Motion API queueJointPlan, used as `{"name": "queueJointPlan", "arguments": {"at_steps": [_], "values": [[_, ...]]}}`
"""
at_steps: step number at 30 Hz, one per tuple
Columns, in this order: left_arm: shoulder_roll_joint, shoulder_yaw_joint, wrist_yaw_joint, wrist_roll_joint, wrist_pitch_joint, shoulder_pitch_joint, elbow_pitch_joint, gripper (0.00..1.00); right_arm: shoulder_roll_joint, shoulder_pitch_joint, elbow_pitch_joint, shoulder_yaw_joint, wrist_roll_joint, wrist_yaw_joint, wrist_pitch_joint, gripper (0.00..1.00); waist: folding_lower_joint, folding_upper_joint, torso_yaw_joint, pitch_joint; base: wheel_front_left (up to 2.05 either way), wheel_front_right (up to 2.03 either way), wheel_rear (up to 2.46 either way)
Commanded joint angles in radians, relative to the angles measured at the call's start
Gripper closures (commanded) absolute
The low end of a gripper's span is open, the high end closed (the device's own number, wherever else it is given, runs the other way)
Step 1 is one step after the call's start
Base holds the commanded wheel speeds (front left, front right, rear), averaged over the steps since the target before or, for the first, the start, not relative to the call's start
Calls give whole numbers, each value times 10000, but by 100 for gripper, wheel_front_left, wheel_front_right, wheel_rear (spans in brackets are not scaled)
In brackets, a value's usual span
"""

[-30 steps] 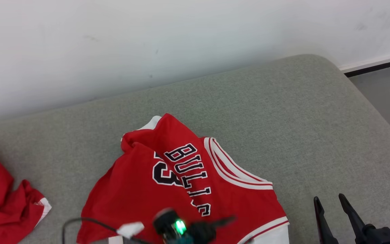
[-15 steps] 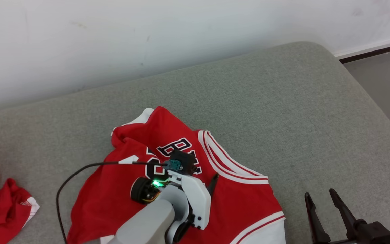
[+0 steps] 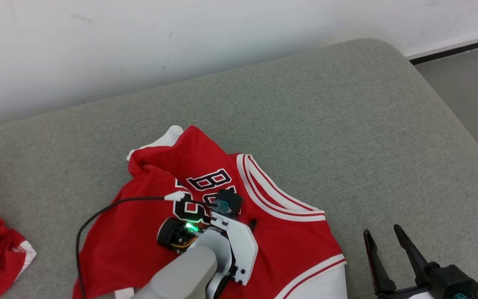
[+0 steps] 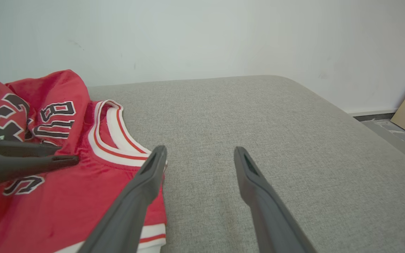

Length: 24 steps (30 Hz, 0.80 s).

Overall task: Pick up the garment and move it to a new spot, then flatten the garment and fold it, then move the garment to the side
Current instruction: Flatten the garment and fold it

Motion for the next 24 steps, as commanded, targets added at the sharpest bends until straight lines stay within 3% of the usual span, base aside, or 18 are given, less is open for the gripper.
{"name": "queueJointPlan", "arguments": {"at_steps": [1, 4, 10, 20, 23, 24], "values": [[48, -115, -126, -73, 37, 233, 273, 100, 1, -96, 31, 15, 54, -19, 8, 0, 0, 0, -60, 61, 0, 0, 0], [26, 127, -96, -288, -639, 7, 176, 100, 29, -166, 29, 18, 80, -19, 8, 0, 0, 0, -139, 188, 0, 0, 0], [31, 1051, 425, -535, -2326, -1003, 325, 100, 71, -329, -6, 88, 134, -19, 8, 0, 0, 0, -472, 505, 0, 0, 0], [235, 2271, 947, -705, -3560, -2947, 1547, 100, 118, -528, 89, 223, 202, -19, 8, 0, 0, 0, -1046, 846, 0, 0, 0], [216, 2236, 755, -649, -3553, -3064, 2024, 100, 125, -492, 147, 199, 207, -19, 8, 0, 0, 0, -1024, 794, 0, 0, 0], [189, 2166, 623, -625, -3541, -3075, 2149, 58, 121, -469, 173, 177, 196, -19, 8, 0, 0, 0, -983, 757, 0, 0, 0]]}}
